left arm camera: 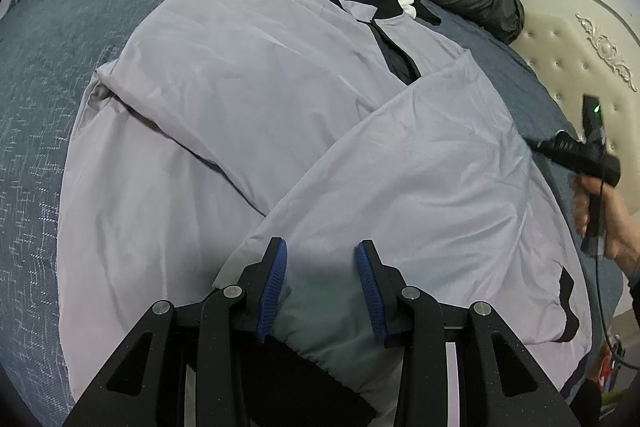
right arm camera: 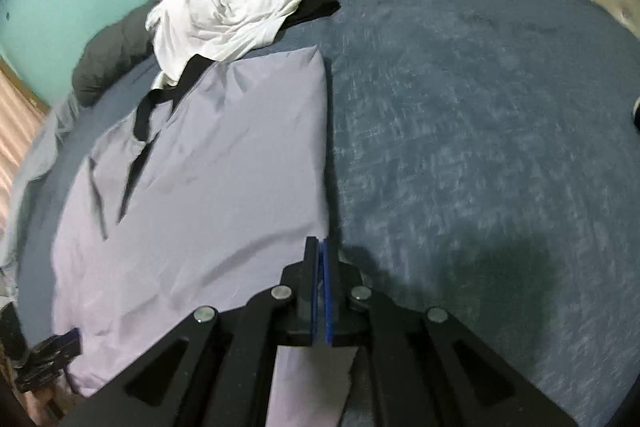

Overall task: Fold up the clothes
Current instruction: 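Grasp the black jacket hem with both grippers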

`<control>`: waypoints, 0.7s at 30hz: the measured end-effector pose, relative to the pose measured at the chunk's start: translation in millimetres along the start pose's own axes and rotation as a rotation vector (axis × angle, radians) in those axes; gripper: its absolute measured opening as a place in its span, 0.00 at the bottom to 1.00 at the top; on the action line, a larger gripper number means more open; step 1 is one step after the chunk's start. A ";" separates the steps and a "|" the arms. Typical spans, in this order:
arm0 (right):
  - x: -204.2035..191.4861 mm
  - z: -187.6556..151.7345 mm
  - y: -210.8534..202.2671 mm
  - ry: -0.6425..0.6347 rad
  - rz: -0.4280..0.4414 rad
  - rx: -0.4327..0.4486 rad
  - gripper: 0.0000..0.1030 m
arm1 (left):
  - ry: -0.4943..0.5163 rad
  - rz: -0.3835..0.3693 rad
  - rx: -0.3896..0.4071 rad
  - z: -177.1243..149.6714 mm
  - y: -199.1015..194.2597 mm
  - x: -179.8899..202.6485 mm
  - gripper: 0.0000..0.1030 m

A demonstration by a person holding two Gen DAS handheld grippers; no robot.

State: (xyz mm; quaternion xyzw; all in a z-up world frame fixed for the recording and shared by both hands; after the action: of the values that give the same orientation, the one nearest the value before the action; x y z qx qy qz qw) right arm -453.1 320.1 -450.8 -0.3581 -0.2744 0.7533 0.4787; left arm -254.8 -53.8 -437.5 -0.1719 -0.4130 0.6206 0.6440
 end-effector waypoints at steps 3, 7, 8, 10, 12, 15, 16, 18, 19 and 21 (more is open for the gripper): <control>4.4 -13.7 4.5 0.006 0.006 -0.032 0.01 | -0.013 -0.014 -0.004 -3.0 -2.8 -4.3 0.39; 12.9 -10.0 -12.0 0.074 -0.029 0.007 0.02 | -0.031 -0.026 0.003 -2.8 -9.8 -8.7 0.39; 15.0 -9.0 -21.1 0.069 -0.059 0.014 0.02 | -0.037 -0.030 0.010 -1.5 -13.0 -10.3 0.39; 16.0 -10.5 -41.6 0.074 -0.058 0.032 0.02 | -0.062 -0.038 0.025 1.7 -21.7 -16.1 0.39; 16.4 -11.9 -63.9 0.084 -0.047 0.055 0.02 | -0.090 -0.040 0.046 4.9 -35.6 -24.5 0.42; 15.4 -25.9 -95.1 0.097 -0.030 0.048 0.02 | -0.116 -0.018 0.071 6.6 -56.9 -37.2 0.48; 13.3 -31.8 -103.5 0.093 -0.025 0.036 0.02 | -0.122 -0.004 0.077 5.9 -63.7 -41.2 0.48; 7.1 -44.4 -118.3 0.083 -0.006 0.015 0.02 | -0.133 0.023 0.085 3.6 -77.2 -48.7 0.48; 2.8 -51.7 -125.7 0.079 0.012 0.006 0.02 | -0.136 0.033 0.086 0.7 -85.0 -51.0 0.48; -5.3 -67.7 -144.4 0.066 0.042 -0.010 0.02 | -0.136 0.044 0.080 -6.9 -103.6 -55.0 0.49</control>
State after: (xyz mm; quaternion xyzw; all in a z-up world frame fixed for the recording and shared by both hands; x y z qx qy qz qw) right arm -321.5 376.5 -380.3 -0.3908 -0.2545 0.7494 0.4699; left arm -175.4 -121.3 -383.0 -0.1126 -0.4270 0.6609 0.6068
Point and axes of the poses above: each gripper's, at about its wrist camera, not at the fingertips, and y roughly the way its jaws point, x to its right, z to its top, the point moved 8 cm from there along y, roughly the way its jaws point, and after that the axes turned 8 degrees about x, right-handed, at the moved point
